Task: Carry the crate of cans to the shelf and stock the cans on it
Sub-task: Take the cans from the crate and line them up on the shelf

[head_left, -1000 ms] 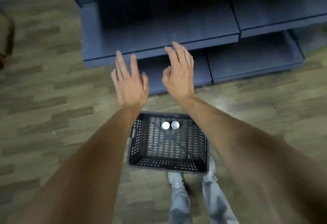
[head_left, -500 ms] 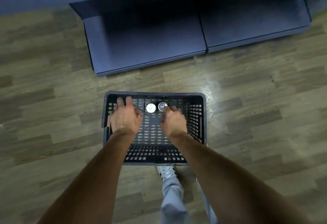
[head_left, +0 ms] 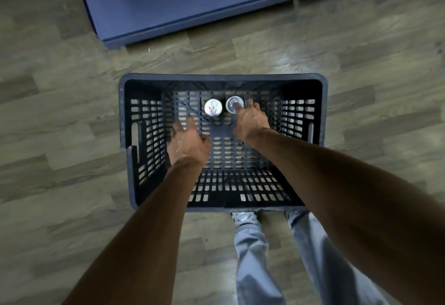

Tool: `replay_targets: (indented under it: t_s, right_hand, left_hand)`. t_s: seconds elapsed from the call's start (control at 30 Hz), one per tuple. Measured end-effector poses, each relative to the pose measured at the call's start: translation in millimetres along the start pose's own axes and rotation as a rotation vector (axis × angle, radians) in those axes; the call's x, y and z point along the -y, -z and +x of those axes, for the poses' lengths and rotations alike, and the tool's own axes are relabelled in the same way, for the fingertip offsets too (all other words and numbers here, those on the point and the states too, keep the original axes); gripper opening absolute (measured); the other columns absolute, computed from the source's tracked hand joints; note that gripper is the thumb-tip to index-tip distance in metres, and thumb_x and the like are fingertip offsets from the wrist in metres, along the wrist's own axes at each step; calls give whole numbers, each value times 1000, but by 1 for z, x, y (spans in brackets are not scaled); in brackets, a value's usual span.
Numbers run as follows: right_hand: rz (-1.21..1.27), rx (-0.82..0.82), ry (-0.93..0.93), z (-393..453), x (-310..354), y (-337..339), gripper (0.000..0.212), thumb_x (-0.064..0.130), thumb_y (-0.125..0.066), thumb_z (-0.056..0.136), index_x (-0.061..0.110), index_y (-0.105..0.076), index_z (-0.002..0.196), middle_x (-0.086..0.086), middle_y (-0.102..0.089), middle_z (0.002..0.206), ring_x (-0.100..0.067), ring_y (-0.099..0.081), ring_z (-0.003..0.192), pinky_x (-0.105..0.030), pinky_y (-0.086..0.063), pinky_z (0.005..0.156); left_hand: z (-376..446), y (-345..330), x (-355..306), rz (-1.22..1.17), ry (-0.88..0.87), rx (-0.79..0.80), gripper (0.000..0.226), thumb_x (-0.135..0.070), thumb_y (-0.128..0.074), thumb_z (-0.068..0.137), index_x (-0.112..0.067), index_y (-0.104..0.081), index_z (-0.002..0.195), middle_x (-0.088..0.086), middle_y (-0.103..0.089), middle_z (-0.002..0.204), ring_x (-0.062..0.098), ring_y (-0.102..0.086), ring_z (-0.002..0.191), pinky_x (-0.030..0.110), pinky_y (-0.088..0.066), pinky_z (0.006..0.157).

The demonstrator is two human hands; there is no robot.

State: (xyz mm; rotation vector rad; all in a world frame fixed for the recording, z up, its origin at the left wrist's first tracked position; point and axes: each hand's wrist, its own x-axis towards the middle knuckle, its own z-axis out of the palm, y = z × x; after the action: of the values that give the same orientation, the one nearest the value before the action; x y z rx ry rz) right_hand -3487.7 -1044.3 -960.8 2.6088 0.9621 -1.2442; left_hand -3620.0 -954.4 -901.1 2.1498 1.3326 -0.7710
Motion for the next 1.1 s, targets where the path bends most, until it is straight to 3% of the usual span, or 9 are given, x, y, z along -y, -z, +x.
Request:
replay_targets:
  t_s: [0.27, 0.43, 0.57, 0.7, 0.77, 0.83, 0.9, 0.97, 1.1]
  right_hand:
    - [-92, 63, -21, 63, -1, -33, 73, 17, -62, 91, 25, -22, 152, -23, -23, 152, -43, -33, 136, -49, -47, 97]
    - [-179, 166, -93, 94, 9, -55, 72, 23, -53, 101, 25, -9, 158, -29, 0, 161, -51, -31, 138, -49, -43, 104]
    - [-185, 18, -68, 89, 6, -58, 53, 10, -43, 102, 20, -27, 152, -31, -22, 152, -41, -51, 123, -40, -47, 96]
    - [-148, 40, -36, 45, 4, -64, 65, 6, -46, 98, 23, -20, 155, -27, -18, 155, -43, -44, 129, -42, -46, 99]
    - [-68, 98, -33, 18, 1, -61, 71, 14, -55, 96, 22, -16, 155, -24, -22, 156, -42, -44, 131, -44, -45, 102]
    - [67, 120, -49, -4, -3, -49, 73, 30, -59, 95, 18, -17, 153, -19, -41, 147, -37, -55, 122, -43, -49, 100]
    - [215, 122, -108, -25, -5, -24, 74, 46, -61, 90, 16, -29, 149, -13, -59, 130, -31, -62, 111, -40, -52, 95]
    - [267, 125, -120, -41, -2, 12, 67, 49, -69, 82, 20, -46, 137, -9, -66, 120, -27, -65, 107, -36, -54, 92]
    - [259, 79, 3, -74, 18, 91, 60, 53, -72, 77, 25, -59, 128, -6, -69, 118, -25, -65, 109, -32, -53, 92]
  left_hand:
    - [8, -42, 7, -70, 13, 15, 57, -38, -52, 94, -24, -27, 143, 14, -42, 138, 33, -53, 116, 44, -48, 96]
    - [8, -60, 20, -85, 41, 41, 61, -41, -52, 95, -26, -24, 147, 12, -37, 147, 30, -49, 124, 42, -44, 99]
    - [7, -66, 26, -88, 38, 60, 63, -41, -53, 95, -25, -23, 149, 9, -35, 148, 27, -47, 127, 42, -45, 102]
    - [1, -60, 41, -98, 58, 60, 57, -43, -51, 96, -28, -27, 145, 6, -38, 142, 25, -52, 118, 42, -50, 95]
    - [-11, -54, 46, -104, 72, 71, 54, -44, -49, 96, -30, -29, 144, 5, -42, 139, 25, -55, 114, 42, -52, 90]
    - [-22, -41, 41, -149, 78, 82, 48, -45, -47, 97, -32, -31, 141, 4, -51, 130, 23, -58, 107, 40, -54, 85]
    - [-29, -20, 29, -190, 57, 97, 40, -40, -50, 96, -31, -36, 132, 1, -59, 111, 19, -62, 95, 39, -56, 81]
    - [-32, 10, 13, -227, 29, 67, 35, -33, -55, 93, -30, -40, 124, -6, -61, 94, 13, -62, 80, 37, -58, 73]
    - [-38, 84, -24, -198, -11, 54, 50, -25, -64, 90, -29, -41, 135, -9, -64, 87, 6, -54, 64, 19, -42, 56]
